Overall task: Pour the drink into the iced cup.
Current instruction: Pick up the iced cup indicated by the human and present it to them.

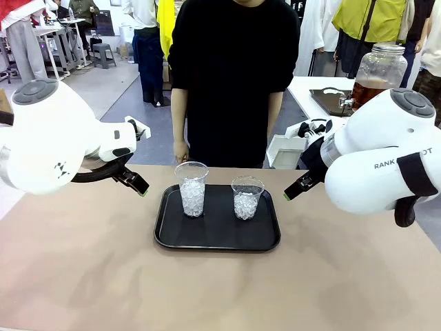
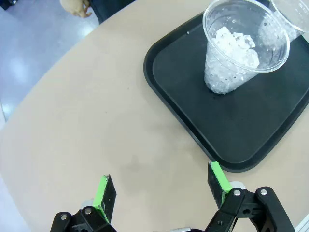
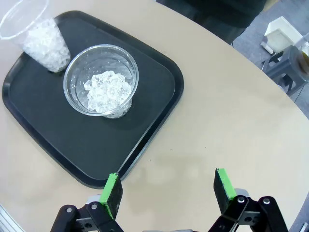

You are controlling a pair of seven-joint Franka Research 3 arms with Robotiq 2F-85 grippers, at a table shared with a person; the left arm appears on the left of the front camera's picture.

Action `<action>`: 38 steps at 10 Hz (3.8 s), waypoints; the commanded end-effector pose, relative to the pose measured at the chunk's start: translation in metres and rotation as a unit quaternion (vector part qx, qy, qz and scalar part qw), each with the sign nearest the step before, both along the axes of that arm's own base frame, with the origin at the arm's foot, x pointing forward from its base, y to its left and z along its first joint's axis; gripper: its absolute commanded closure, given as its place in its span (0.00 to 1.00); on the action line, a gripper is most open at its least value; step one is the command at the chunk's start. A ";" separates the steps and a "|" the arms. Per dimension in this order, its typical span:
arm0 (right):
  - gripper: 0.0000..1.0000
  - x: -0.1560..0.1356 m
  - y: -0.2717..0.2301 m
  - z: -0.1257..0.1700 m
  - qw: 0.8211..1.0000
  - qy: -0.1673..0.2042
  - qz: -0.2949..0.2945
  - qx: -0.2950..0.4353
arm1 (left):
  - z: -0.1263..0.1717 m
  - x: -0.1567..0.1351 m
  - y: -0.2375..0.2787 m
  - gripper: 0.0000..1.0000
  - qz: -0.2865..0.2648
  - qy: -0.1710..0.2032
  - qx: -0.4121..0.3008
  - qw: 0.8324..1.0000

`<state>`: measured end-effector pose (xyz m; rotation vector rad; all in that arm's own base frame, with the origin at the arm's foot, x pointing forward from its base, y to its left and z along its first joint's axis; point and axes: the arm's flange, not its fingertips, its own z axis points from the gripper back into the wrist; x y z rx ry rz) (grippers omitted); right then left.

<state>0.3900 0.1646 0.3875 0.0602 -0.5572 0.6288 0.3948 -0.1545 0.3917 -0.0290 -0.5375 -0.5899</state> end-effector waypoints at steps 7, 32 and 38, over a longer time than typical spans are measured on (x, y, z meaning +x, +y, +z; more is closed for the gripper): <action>0.00 0.003 -0.035 0.087 0.989 0.076 0.040 0.117 | 0.081 -0.005 0.019 0.00 0.010 0.023 -0.094 0.995; 0.00 0.123 -0.147 0.043 0.733 0.411 -0.051 0.540 | 0.054 0.078 0.146 0.00 0.016 0.267 -0.554 0.789; 0.00 0.144 -0.156 0.031 0.686 0.417 -0.079 0.591 | 0.039 0.112 0.153 0.00 0.020 0.292 -0.593 0.750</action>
